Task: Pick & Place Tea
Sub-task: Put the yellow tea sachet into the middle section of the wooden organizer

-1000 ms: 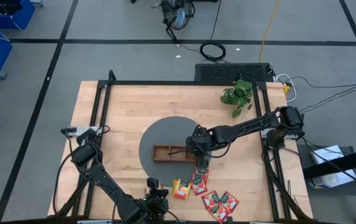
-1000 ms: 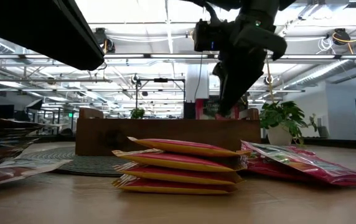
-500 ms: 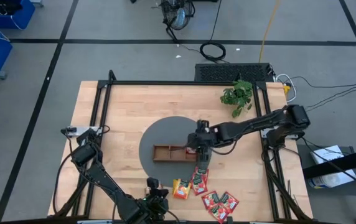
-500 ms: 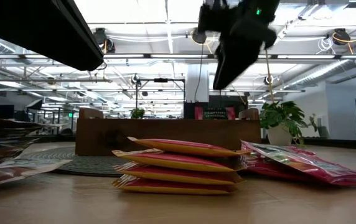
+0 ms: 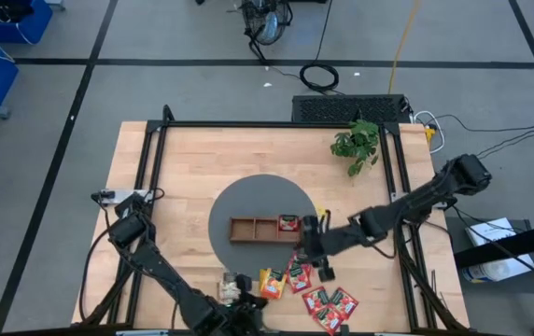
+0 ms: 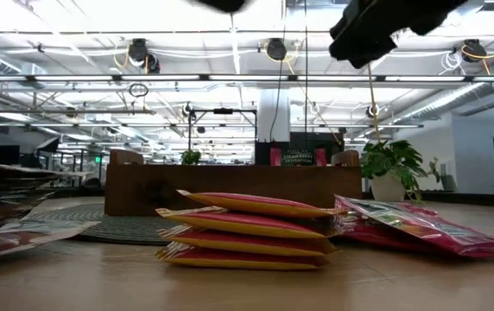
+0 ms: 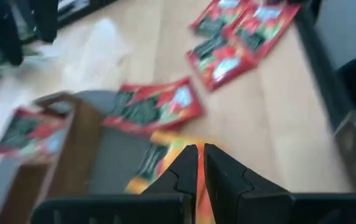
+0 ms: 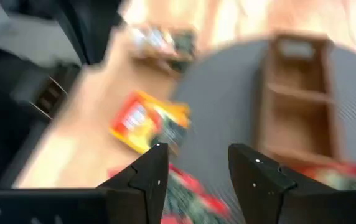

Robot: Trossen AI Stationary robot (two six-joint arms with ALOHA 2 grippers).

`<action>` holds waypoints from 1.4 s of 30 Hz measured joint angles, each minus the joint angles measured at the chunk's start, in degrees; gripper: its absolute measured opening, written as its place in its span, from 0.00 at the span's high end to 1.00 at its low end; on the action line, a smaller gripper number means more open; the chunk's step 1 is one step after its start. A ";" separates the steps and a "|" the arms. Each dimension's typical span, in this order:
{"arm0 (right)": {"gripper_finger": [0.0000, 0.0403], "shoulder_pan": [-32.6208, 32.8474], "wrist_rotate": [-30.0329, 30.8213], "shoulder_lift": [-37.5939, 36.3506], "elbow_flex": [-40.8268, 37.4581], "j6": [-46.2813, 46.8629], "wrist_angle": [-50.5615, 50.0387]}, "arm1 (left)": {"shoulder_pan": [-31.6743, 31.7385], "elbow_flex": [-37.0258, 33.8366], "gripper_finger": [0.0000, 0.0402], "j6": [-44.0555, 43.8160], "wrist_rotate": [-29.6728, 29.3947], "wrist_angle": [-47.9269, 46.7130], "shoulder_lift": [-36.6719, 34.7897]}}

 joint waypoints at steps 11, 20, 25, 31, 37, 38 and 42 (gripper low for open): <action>0.65 4.60 3.32 0.34 -15.51 4.34 20.74 | 8.51 0.00 0.91 -9.76 14.52 -5.35 1.58; 0.66 4.49 3.12 2.51 -15.71 5.59 22.21 | 7.91 -0.04 0.91 -10.68 17.97 -8.07 1.92; 0.66 4.36 3.10 4.04 -15.71 5.57 24.65 | 7.80 -0.02 0.91 -11.30 18.22 -8.09 2.58; 0.65 3.59 0.69 4.24 -15.69 5.12 28.29 | 7.94 -0.02 0.91 -12.05 17.99 -8.51 2.99; 0.66 3.02 -2.99 4.23 -15.69 6.85 30.88 | 7.94 -0.89 0.91 -14.28 17.38 -8.37 3.43; 0.66 3.05 -2.99 4.24 -15.69 6.94 30.92 | 7.94 -1.30 0.91 -14.72 17.31 -8.20 3.43; 0.65 3.38 -3.05 4.24 -15.69 7.67 30.87 | 7.94 -4.71 0.91 -16.20 16.95 -4.03 3.26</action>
